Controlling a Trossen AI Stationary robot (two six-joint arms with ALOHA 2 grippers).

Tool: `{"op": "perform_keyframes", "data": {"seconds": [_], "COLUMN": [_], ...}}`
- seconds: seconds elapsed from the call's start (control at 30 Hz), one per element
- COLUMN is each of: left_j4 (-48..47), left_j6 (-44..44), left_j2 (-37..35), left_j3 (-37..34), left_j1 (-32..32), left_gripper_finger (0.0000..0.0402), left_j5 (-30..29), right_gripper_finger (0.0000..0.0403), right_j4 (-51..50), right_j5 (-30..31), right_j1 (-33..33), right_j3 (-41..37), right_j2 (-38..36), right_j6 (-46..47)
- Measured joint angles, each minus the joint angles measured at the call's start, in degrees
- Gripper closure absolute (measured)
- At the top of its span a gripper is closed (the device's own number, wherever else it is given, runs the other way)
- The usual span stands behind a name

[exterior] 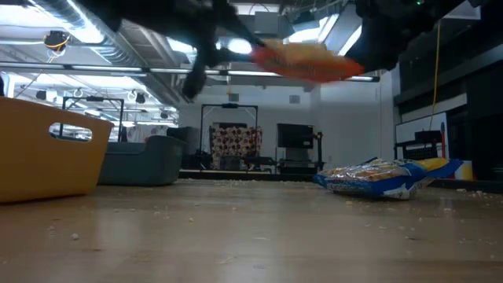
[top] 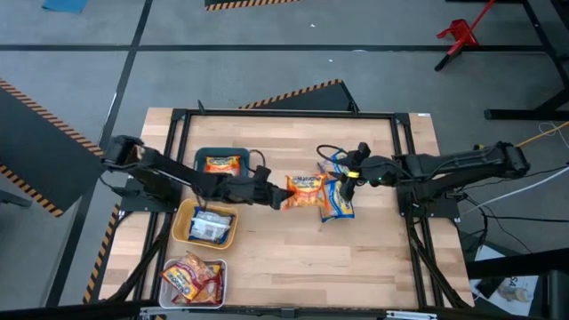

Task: Sort Maruchan noodles
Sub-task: Put the orange noodle pack into the blue bin

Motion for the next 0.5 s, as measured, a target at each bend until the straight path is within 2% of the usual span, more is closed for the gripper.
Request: {"op": "perform_keyframes", "data": {"seconds": [0.13, 0.33, 0.5], "left_j4": [-14.51, -39.56, -51.11], "left_j6": [2.82, 3.66, 3.76], "left_j2": [-10.26, -27.26, -37.78], "left_j3": [0.06, -0.03, -0.01], "left_j1": [1.65, 4.72, 6.83], "left_gripper_finger": [0.0351, 0.0368, 0.0394], "left_j5": [0.19, -4.64, -8.32], "right_gripper_finger": [0.0221, 0.0221, 0.0221], "right_j4": [-0.61, -0.77, -0.95], "right_j5": [-0.2, -0.72, -0.56], "right_j1": [0.0, 0.0, 0.0], "right_j3": [-0.02, -0.04, -0.04], "right_j2": [0.18, 0.2, 0.2], "right_j6": [0.26, 0.41, 0.45]}}
